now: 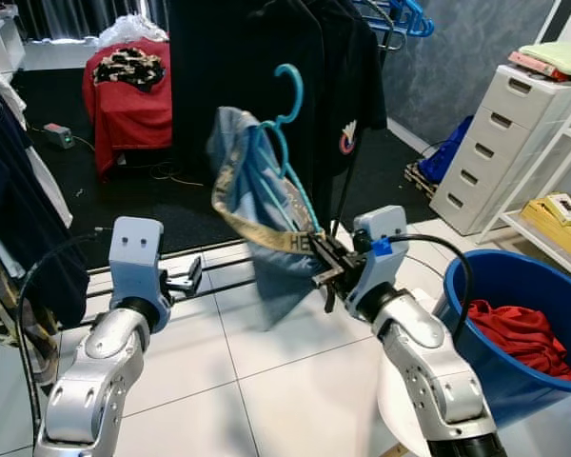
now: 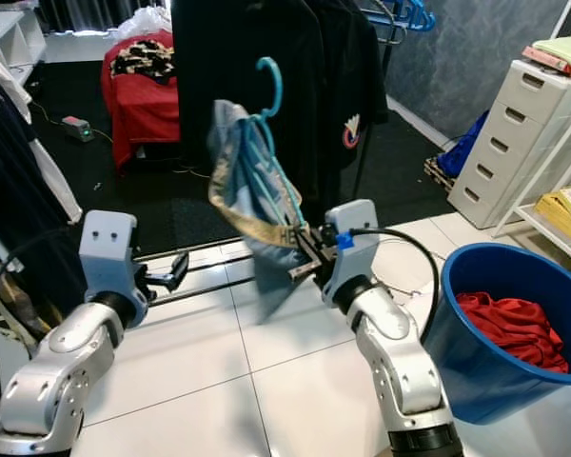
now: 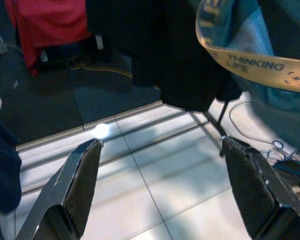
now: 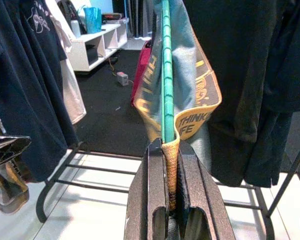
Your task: Hang hanger
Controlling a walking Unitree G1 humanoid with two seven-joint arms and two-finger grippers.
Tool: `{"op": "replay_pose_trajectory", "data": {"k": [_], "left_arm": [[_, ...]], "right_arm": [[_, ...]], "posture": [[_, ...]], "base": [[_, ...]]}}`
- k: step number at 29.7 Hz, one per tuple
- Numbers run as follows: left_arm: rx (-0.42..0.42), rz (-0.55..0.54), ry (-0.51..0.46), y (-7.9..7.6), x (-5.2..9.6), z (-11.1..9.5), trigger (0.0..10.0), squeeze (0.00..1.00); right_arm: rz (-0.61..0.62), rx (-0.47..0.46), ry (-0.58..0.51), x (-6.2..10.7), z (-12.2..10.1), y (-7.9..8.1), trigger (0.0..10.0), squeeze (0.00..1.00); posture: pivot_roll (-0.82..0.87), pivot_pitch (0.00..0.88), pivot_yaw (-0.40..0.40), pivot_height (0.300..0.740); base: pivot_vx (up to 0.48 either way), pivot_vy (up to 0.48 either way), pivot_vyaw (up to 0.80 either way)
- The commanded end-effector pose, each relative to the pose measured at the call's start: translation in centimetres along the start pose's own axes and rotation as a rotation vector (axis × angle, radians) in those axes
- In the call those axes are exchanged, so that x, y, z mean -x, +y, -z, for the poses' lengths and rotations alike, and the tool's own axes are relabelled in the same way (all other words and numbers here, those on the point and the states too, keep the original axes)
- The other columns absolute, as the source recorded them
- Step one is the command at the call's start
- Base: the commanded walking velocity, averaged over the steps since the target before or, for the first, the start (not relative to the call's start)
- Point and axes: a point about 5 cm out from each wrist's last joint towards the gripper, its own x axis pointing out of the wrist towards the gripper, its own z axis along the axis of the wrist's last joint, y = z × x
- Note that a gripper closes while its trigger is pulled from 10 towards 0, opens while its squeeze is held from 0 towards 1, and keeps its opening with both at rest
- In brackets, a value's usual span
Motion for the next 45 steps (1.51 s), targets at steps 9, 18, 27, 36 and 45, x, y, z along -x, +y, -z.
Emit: {"op": "replay_pose_trajectory", "data": {"k": [9, 18, 27, 36, 45], "left_arm": [[-0.109, 0.012, -0.037, -0.7, 0.0, -0.1, 10.0, 0.0], [-0.131, 0.029, -0.044, -1.1, 0.1, 0.2, 10.0, 0.0], [-0.133, 0.023, -0.049, -1.2, 0.1, 0.3, 10.0, 0.0], [-0.133, 0.02, -0.055, -1.1, -0.1, 0.3, 10.0, 0.0], [-0.131, 0.039, -0.068, -1.5, -0.1, 0.2, 10.0, 0.0]], "right_arm": [[0.113, 0.084, -0.029, 1.1, -0.9, -1.5, 10.0, 0.0], [0.098, 0.056, 0.001, 1.4, 0.2, -0.9, 10.0, 0.0], [0.067, 0.093, -0.006, 0.8, -0.3, -0.7, 10.0, 0.0], [-0.084, 0.076, -0.018, 1.2, -0.6, 1.0, 10.0, 0.0], [-0.07, 0.107, -0.155, 0.4, -4.4, 0.9, 10.0, 0.0]], "posture": [[-0.07, 0.214, -0.061, 0.74], [-0.06, 0.219, -0.057, 0.74], [-0.07, 0.22, -0.061, 0.74], [-0.07, 0.221, -0.063, 0.74], [-0.08, 0.212, -0.058, 0.74]], "base": [[0.0, 0.0, 0.0], [0.447, 0.0, 0.0], [0.48, 0.0, 0.6], [0.48, 0.0, 0.0], [0.48, 0.0, 0.0]]}}
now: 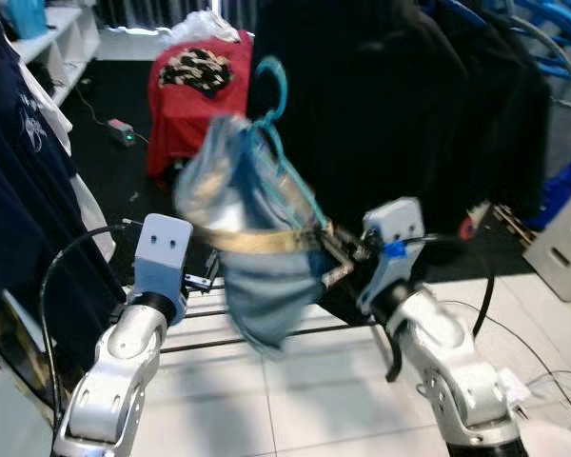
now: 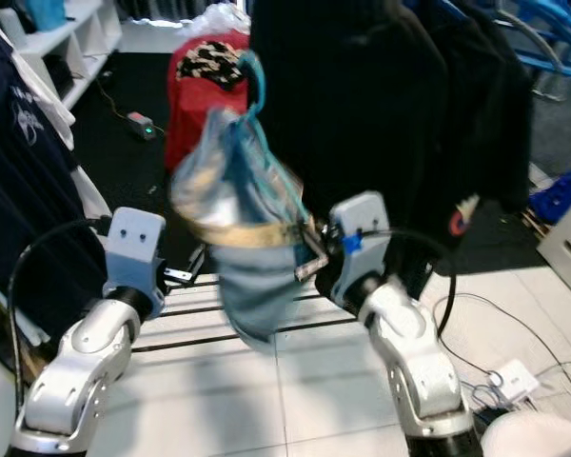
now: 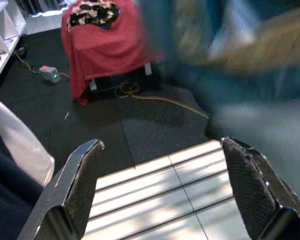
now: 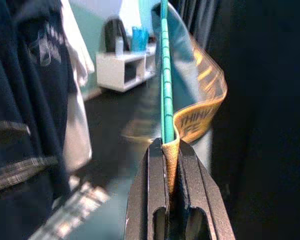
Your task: Hang hanger
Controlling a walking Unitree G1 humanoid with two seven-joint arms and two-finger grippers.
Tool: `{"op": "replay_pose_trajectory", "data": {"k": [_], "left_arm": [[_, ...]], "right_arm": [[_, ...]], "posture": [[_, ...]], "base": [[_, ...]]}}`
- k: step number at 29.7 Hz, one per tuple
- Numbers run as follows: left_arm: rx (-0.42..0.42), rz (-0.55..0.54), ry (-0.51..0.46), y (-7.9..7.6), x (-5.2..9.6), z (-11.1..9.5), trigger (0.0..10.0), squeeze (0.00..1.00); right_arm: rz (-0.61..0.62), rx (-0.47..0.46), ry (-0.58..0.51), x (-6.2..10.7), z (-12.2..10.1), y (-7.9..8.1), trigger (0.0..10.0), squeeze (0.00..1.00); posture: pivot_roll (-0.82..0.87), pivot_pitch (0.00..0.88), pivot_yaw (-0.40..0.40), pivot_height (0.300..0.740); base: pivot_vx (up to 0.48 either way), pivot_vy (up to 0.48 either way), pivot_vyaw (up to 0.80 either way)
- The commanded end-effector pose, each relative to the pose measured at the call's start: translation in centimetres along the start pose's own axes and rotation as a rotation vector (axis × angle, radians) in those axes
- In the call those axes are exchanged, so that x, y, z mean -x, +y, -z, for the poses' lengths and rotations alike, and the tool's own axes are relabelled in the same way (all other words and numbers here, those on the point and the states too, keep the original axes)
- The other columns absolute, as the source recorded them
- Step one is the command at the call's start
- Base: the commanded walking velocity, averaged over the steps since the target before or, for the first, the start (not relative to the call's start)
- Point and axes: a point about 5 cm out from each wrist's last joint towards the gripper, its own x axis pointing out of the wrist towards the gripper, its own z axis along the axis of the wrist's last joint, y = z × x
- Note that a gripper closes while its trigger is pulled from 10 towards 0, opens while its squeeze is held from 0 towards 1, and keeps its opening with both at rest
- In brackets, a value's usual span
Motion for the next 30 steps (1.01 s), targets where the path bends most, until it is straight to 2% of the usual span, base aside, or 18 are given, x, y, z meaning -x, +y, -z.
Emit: {"op": "replay_pose_trajectory", "data": {"k": [1, 4, 6, 7, 11, 19, 24, 27, 30], "left_arm": [[-0.003, 0.008, 0.007, -0.1, 0.1, 0.3, 10.0, 0.0], [-0.004, 0.007, 0.002, -0.1, 0.0, 0.3, 10.0, 0.0], [-0.004, 0.006, 0.001, -0.1, 0.0, 0.3, 10.0, 0.0], [-0.003, 0.006, 0.002, -0.1, 0.0, 0.3, 10.0, 0.0], [0.003, 0.01, 0.007, -0.2, 0.0, 0.4, 10.0, 0.0], [0.011, 0.05, 0.033, -0.8, 0.2, 1.2, 10.0, 0.0], [0.016, 0.056, 0.034, -0.9, 0.2, 1.3, 10.0, 0.0], [0.019, 0.057, 0.032, -1.1, 0.1, 1.4, 10.0, 0.0], [0.019, 0.051, 0.033, -0.9, 0.3, 1.4, 10.0, 0.0]], "right_arm": [[-0.01, 0.014, -0.042, 0.0, -1.1, 0.0, 10.0, 0.0], [-0.075, 0.042, -0.117, -0.5, -3.5, 0.3, 10.0, 0.0], [-0.095, 0.057, -0.139, -0.6, -4.2, 0.5, 10.0, 0.0], [-0.095, 0.072, -0.17, -0.7, -5.2, 0.6, 10.0, 0.0], [-0.062, 0.096, -0.22, -1.0, -6.4, 0.6, 10.0, 0.0], [-0.036, 0.133, -0.252, -1.4, -6.9, 1.5, 10.0, 0.0], [-0.039, 0.09, -0.237, -1.8, -6.8, 0.8, 10.0, 0.0], [-0.027, 0.04, -0.226, -2.3, -6.8, -0.2, 10.0, 0.0], [-0.014, 0.044, -0.237, -2.7, -7.4, -1.1, 10.0, 0.0]], "posture": [[-0.08, 0.212, -0.058, 0.74], [-0.08, 0.207, -0.058, 0.74], [-0.08, 0.206, -0.059, 0.74], [-0.08, 0.203, -0.06, 0.74], [-0.08, 0.199, -0.061, 0.74], [-0.09, 0.186, -0.059, 0.74], [-0.09, 0.178, -0.062, 0.74], [-0.09, 0.177, -0.066, 0.74], [-0.09, 0.176, -0.07, 0.74]], "base": [[0.48, 0.0, 0.0], [0.48, 0.0, 0.0], [0.48, 0.0, 0.0], [0.48, 0.0, 0.0], [0.457, 0.0, 0.0], [0.049, 0.0, 0.0], [0.0, 0.0, 0.0], [0.0, 0.0, 0.0], [0.0, 0.0, 0.0]]}}
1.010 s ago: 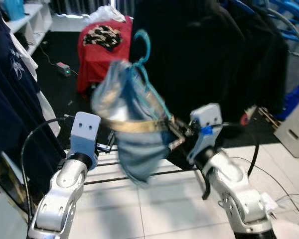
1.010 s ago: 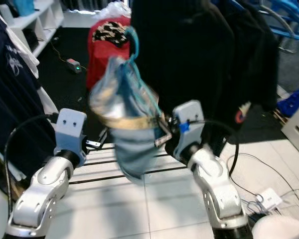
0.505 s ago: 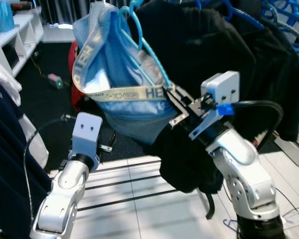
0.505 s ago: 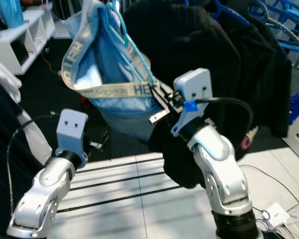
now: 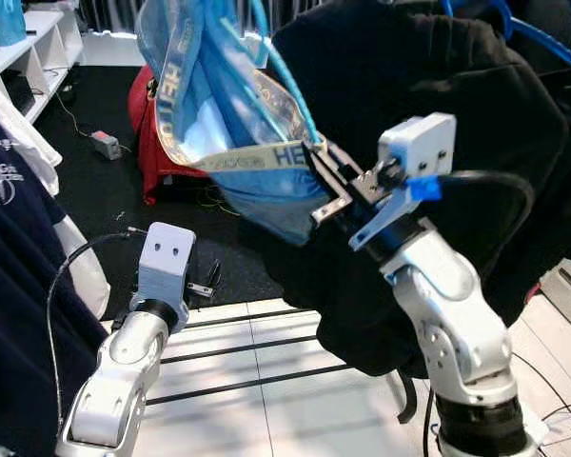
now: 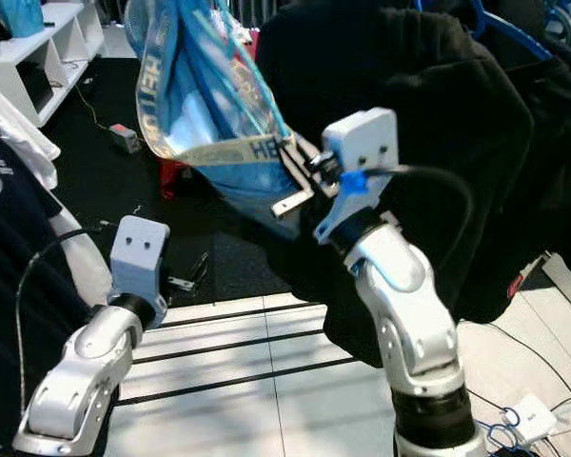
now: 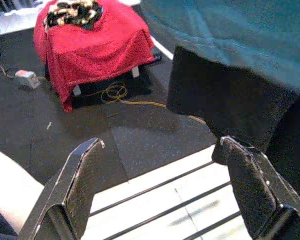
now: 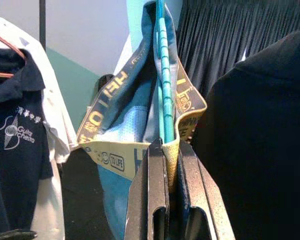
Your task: Hang hanger
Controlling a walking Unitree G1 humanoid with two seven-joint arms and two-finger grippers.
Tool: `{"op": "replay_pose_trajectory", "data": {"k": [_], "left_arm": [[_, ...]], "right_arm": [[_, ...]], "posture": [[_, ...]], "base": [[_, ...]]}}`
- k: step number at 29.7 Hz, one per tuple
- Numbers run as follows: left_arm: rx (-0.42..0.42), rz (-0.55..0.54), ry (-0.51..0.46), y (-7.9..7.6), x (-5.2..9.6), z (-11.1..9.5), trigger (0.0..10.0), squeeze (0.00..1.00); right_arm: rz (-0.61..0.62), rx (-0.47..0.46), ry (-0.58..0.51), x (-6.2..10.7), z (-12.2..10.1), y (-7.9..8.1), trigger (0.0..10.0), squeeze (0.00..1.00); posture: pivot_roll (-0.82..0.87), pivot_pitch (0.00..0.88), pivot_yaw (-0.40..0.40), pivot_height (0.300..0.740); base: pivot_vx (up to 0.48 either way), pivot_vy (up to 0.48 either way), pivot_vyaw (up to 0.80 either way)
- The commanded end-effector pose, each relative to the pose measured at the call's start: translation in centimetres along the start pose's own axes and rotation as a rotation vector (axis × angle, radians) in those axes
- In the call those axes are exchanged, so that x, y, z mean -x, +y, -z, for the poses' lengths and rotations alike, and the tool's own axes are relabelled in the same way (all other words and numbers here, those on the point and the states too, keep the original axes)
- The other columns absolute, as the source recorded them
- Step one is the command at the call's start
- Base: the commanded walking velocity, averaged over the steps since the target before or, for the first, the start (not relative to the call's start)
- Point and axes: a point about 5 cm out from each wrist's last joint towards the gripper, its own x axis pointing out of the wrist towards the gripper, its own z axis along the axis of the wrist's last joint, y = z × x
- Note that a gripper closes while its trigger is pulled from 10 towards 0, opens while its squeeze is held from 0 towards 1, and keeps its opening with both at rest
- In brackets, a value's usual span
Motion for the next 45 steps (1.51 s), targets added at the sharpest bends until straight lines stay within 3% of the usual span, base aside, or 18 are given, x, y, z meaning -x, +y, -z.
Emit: {"op": "replay_pose_trajectory", "data": {"k": [1, 8, 13, 19, 21, 24, 33, 34, 36, 37, 41, 42, 44, 45], "left_arm": [[0.011, 0.005, 0.014, -0.3, 0.4, 0.6, 10.0, 0.0], [0.011, 0.003, 0.016, -0.2, 0.4, 0.7, 10.0, 0.0], [0.011, 0.006, 0.017, -0.2, 0.4, 0.7, 10.0, 0.0], [0.007, 0.006, 0.018, -0.1, 0.4, 0.8, 10.0, 0.0], [0.007, 0.006, 0.018, -0.1, 0.4, 0.8, 10.0, 0.0], [0.006, 0.004, 0.02, 0.0, 0.5, 0.8, 10.0, 0.0], [0.006, 0.004, 0.018, 0.1, 0.4, 0.8, 10.0, 0.0], [0.006, 0.003, 0.017, 0.1, 0.4, 0.8, 10.0, 0.0], [0.006, 0.003, 0.017, 0.1, 0.4, 0.8, 10.0, 0.0], [0.006, 0.002, 0.017, 0.1, 0.4, 0.8, 10.0, 0.0], [0.007, 0.002, 0.017, 0.1, 0.4, 0.8, 10.0, 0.0], [0.008, 0.004, 0.018, 0.0, 0.5, 0.8, 10.0, 0.0], [0.008, 0.004, 0.018, 0.0, 0.5, 0.8, 10.0, 0.0], [0.009, 0.008, 0.019, 0.0, 0.5, 0.8, 10.0, 0.0]], "right_arm": [[0.005, 0.02, -0.038, -0.3, -1.0, -0.8, 10.0, 0.0], [0.003, 0.037, -0.052, -0.5, -1.6, -1.2, 10.0, 0.0], [0.024, -0.017, -0.035, -0.6, -1.7, -2.1, 10.0, 0.0], [0.086, -0.075, 0.029, -0.1, -1.1, -4.0, 10.0, 0.0], [0.086, -0.075, 0.029, -0.1, -1.1, -4.0, 10.0, 0.0], [0.077, -0.118, 0.1, 0.6, -0.2, -5.3, 10.0, 0.0], [-0.029, -0.157, 0.16, 1.3, 0.6, -5.1, 10.0, 0.0], [-0.064, -0.164, 0.177, 1.5, 0.7, -4.9, 10.0, 0.81], [-0.064, -0.164, 0.177, 1.5, 0.7, -4.9, 10.0, 0.81], [-0.085, -0.178, 0.186, 1.7, 0.8, -4.7, 10.0, 1.0], [-0.088, -0.178, 0.192, 2.1, 1.0, -4.5, 10.0, 1.0], [-0.067, -0.154, 0.205, 2.9, 1.5, -4.0, 10.0, 0.0], [-0.067, -0.154, 0.205, 2.9, 1.5, -4.0, 10.0, 0.0], [-0.037, -0.134, 0.254, 4.2, 2.7, -3.0, 10.0, 0.0]], "posture": [[-0.09, 0.175, -0.07, 0.74], [-0.09, 0.175, -0.068, 0.74], [-0.09, 0.175, -0.065, 0.74], [-0.09, 0.176, -0.065, 0.74], [-0.09, 0.176, -0.065, 0.74], [-0.09, 0.176, -0.061, 0.74], [-0.09, 0.174, -0.06, 0.74], [-0.09, 0.175, -0.06, 0.74], [-0.09, 0.175, -0.06, 0.74], [-0.09, 0.176, -0.059, 0.74], [-0.09, 0.183, -0.058, 0.74], [-0.09, 0.189, -0.058, 0.74], [-0.09, 0.189, -0.058, 0.74], [-0.09, 0.2, -0.055, 0.74]], "base": [[0.0, 0.0, 0.0], [0.0, 0.0, 0.0], [0.0, 0.0, 0.0], [0.0, 0.0, 0.0], [0.0, 0.0, 0.0], [0.0, 0.0, 0.0], [0.0, 0.0, 0.0], [0.0, 0.0, 0.0], [0.0, 0.0, 0.0], [0.0, 0.0, 0.0], [0.0, 0.0, 0.0], [0.0, 0.0, 0.0], [0.0, 0.0, 0.0], [0.0, 0.0, 0.0]]}}
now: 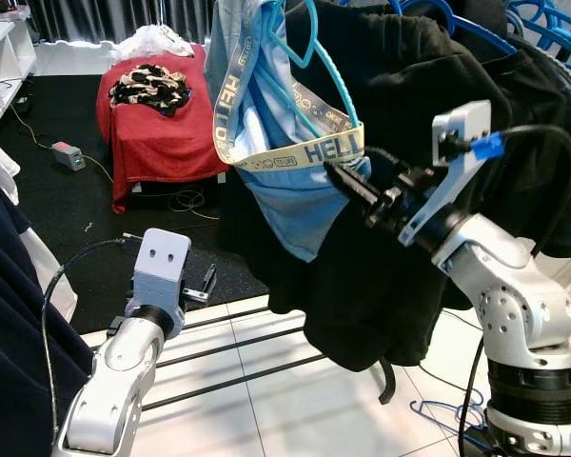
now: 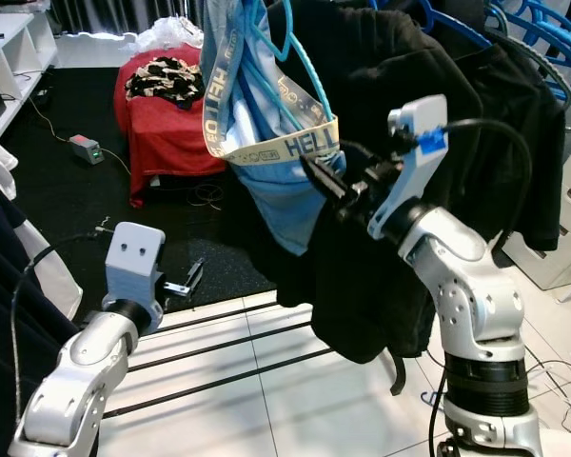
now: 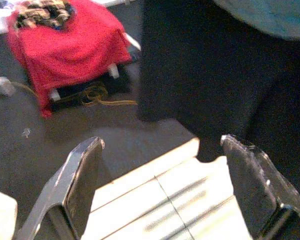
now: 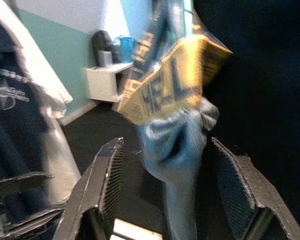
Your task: Hang hanger
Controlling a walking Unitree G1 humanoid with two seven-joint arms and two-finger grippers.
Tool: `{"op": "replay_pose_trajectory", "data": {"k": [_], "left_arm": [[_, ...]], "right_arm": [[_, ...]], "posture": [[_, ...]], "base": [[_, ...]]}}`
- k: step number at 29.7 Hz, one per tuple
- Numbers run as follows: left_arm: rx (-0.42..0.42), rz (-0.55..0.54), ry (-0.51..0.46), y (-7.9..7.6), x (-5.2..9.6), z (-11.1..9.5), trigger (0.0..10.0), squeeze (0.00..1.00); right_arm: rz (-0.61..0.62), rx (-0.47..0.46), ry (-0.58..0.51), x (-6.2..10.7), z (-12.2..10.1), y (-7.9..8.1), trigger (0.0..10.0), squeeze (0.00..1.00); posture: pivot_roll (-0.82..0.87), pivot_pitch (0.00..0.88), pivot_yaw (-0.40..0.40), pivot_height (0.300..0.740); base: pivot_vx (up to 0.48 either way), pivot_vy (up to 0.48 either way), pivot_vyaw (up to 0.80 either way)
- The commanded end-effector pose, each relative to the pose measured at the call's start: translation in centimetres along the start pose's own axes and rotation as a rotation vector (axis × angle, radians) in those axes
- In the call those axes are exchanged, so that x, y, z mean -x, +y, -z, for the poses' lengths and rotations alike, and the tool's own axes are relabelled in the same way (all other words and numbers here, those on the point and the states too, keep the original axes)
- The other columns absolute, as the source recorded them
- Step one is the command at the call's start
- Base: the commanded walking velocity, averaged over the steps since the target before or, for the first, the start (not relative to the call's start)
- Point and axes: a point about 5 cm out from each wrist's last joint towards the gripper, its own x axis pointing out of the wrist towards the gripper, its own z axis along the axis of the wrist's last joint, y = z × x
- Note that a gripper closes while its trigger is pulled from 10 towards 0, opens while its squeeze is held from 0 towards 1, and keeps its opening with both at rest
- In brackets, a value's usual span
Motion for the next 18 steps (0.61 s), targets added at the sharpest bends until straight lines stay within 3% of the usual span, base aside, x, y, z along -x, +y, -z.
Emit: {"op": "replay_pose_trajectory", "data": {"k": [1, 2, 3, 4, 6, 7, 9, 10, 12, 13, 16, 18], "left_arm": [[0.007, 0.009, 0.007, -0.3, 0.2, 0.3, 10.0, 0.0], [0.008, 0.014, 0.009, -0.3, 0.2, 0.3, 10.0, 0.0], [0.008, 0.014, 0.009, -0.3, 0.2, 0.3, 10.0, 0.0], [0.008, 0.025, 0.012, -0.4, 0.2, 0.4, 10.0, 0.0], [0.008, 0.025, 0.012, -0.4, 0.2, 0.4, 10.0, 0.0], [0.007, 0.046, 0.022, -0.6, 0.2, 0.6, 10.0, 0.0], [0.007, 0.046, 0.022, -0.6, 0.2, 0.6, 10.0, 0.0], [0.005, 0.073, 0.029, -1.0, 0.2, 0.7, 10.0, 0.0], [0.013, 0.097, 0.041, -1.3, 0.1, 1.0, 10.0, 0.0], [0.045, 0.107, 0.068, -1.6, 0.3, 1.5, 10.0, 0.0], [0.104, 0.109, 0.108, -2.0, 0.6, 2.2, 10.0, 0.0], [0.108, 0.109, 0.11, -2.0, 0.7, 2.3, 10.0, 0.0]], "right_arm": [[0.002, 0.017, 0.026, 0.2, 0.6, 0.6, 10.0, 0.0], [0.026, -0.013, 0.105, 1.8, 3.2, 1.7, 10.0, 0.0], [0.026, -0.013, 0.105, 1.8, 3.2, 1.7, 10.0, 0.0], [0.03, -0.044, 0.21, 3.6, 6.2, 3.5, 10.0, 0.0], [0.03, -0.044, 0.21, 3.6, 6.2, 3.5, 10.0, 0.0], [0.041, -0.073, 0.3, 4.9, 8.8, 5.3, 10.0, 0.0], [0.041, -0.073, 0.3, 4.9, 8.8, 5.3, 10.0, 0.0], [0.086, -0.078, 0.37, 5.7, 10.7, 6.3, 10.0, 0.0], [0.148, -0.037, 0.419, 5.8, 12.0, 6.4, 10.0, 0.0], [0.24, 0.012, 0.423, 5.2, 12.5, 5.3, 10.0, 0.0], [0.352, 0.072, 0.369, 4.0, 12.0, 3.4, 10.0, 0.0], [0.355, 0.076, 0.358, 3.9, 11.8, 3.3, 10.0, 0.0]], "posture": [[-0.09, 0.2, -0.055, 0.74], [-0.1, 0.206, -0.053, 0.74], [-0.1, 0.206, -0.053, 0.74], [-0.11, 0.215, -0.048, 0.74], [-0.11, 0.215, -0.048, 0.74], [-0.12, 0.216, -0.042, 0.74], [-0.12, 0.216, -0.042, 0.74], [-0.12, 0.214, -0.039, 0.74], [-0.12, 0.208, -0.032, 0.74], [-0.12, 0.194, -0.025, 0.74], [-0.11, 0.19, -0.028, 0.74], [-0.11, 0.19, -0.028, 0.74]], "base": [[0.0, 0.0, 0.0], [0.0, 0.0, 0.0], [0.0, 0.0, 0.0], [0.0, 0.0, 0.0], [0.0, 0.0, 0.0], [0.0, 0.0, 0.0], [0.0, 0.0, 0.0], [0.0, 0.0, 0.0], [0.0, 0.0, 0.0], [0.0, 0.0, 0.0], [0.0, 0.0, 0.0], [0.0, 0.0, 0.0]]}}
